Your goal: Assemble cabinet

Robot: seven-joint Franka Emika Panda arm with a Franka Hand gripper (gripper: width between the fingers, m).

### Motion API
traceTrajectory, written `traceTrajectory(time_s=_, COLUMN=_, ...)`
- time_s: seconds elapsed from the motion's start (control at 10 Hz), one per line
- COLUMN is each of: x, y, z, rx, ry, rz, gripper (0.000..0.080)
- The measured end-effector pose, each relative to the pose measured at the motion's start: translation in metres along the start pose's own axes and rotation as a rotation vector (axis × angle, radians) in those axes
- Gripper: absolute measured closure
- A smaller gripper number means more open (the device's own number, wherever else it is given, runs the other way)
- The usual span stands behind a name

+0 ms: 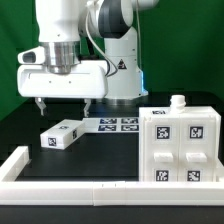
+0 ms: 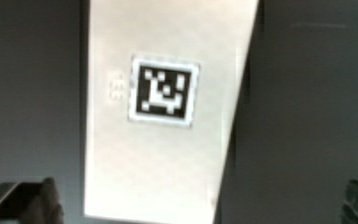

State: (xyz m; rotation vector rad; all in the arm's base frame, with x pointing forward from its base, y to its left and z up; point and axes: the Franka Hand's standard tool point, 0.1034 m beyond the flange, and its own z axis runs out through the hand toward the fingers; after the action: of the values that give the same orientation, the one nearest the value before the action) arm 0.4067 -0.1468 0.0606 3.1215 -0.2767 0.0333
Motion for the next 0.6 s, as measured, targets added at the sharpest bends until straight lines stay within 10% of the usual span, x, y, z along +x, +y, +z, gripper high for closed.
traceTrajectory(time_s=0.6, x=-0.0093, y=0.0077, z=0.0085, rx=0.043, ry=-0.064, rz=0.125, gripper=0.0002)
